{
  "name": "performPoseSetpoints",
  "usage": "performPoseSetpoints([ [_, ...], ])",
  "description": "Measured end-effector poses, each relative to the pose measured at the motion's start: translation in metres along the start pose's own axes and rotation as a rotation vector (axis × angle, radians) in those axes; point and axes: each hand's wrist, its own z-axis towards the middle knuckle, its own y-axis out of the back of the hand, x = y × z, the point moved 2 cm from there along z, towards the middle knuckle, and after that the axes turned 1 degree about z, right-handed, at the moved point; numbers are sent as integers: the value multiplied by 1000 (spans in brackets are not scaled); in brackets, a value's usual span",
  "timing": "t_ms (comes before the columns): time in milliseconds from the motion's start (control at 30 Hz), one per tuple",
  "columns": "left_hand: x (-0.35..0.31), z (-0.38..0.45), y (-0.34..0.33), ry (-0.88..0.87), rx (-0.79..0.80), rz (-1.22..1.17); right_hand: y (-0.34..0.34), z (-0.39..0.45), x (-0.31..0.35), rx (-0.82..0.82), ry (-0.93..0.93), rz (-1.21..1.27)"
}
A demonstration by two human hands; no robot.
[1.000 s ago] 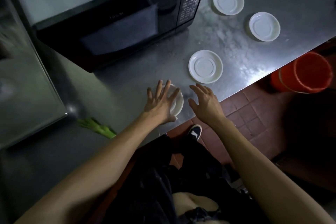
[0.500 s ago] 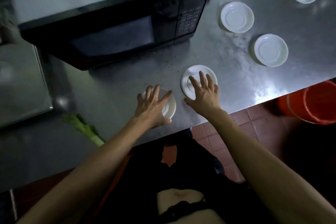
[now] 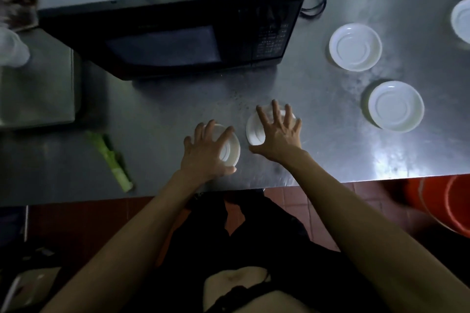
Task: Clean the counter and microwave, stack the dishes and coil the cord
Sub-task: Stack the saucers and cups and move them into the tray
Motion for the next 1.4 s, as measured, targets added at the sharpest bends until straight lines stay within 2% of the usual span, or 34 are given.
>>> performPoseSetpoints([
  [233,12,-16,0,93,-58,-18,2,-5,16,-53,67,-30],
  [433,54,-49,-4,181,-111,-62,3,-16,64,-79,144,-58],
  [700,137,-140,-14,326,-148,-183,-8,-55,171,-141,296,-137],
  [1100,273,-286,-34,499,-320,-197,-26,-116,348,-228,510,-186],
  [1400,335,-324,-41,602,-393,-259,-28,-123,428,-223,631,-214],
])
